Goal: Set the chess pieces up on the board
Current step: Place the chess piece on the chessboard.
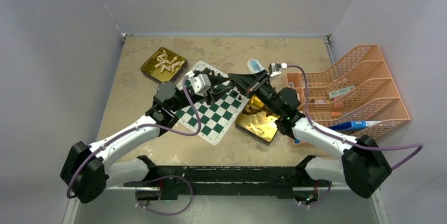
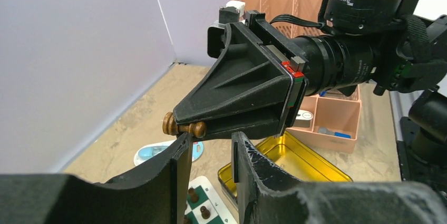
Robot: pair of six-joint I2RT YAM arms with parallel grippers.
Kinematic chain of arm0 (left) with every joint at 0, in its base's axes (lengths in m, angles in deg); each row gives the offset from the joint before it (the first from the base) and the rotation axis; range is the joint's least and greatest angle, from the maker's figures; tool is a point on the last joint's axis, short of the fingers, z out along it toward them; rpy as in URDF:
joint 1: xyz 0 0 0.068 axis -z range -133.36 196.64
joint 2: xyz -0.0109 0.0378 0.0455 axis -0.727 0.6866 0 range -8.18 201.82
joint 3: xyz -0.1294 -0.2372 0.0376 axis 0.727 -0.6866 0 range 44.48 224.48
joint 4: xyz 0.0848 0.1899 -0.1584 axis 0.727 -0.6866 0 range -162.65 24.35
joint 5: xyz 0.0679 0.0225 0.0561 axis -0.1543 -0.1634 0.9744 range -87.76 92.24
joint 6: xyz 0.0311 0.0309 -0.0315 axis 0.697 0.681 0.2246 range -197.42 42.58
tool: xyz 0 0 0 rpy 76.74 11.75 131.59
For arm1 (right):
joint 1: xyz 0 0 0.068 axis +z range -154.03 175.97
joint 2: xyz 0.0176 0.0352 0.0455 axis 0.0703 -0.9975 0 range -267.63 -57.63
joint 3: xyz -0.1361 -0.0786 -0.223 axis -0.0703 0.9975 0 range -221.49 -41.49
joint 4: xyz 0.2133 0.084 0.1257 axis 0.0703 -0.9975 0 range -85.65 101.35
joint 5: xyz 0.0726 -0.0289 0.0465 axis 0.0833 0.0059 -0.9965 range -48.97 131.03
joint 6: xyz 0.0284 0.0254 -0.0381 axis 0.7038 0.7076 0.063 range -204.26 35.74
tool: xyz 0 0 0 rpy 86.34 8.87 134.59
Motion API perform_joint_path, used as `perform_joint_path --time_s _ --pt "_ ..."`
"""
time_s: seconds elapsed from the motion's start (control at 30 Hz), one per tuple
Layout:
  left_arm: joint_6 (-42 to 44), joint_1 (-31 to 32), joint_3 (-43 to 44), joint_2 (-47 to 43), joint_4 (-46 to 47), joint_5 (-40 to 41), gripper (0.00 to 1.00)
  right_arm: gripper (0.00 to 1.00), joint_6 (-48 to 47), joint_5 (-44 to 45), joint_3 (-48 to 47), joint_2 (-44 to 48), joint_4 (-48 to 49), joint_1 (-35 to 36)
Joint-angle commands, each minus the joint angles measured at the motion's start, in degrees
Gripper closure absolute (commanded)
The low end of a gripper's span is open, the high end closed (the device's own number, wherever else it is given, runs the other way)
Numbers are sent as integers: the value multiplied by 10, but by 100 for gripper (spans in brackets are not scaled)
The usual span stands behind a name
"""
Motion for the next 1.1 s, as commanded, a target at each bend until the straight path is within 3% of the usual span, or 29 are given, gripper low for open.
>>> perform_joint_path --time_s 0.0,0.23,0.57,1.07 --pt "37 15 26 6 35 24 69 89 5 -4 -10 5 39 7" --pt "33 21 19 -4 48 64 70 90 7 -2 -7 10 36 6" --pt "32 23 -1 -7 83 98 60 90 3 0 3 15 35 12" --pt "53 24 -9 13 95 95 74 91 13 -3 21 5 69 15"
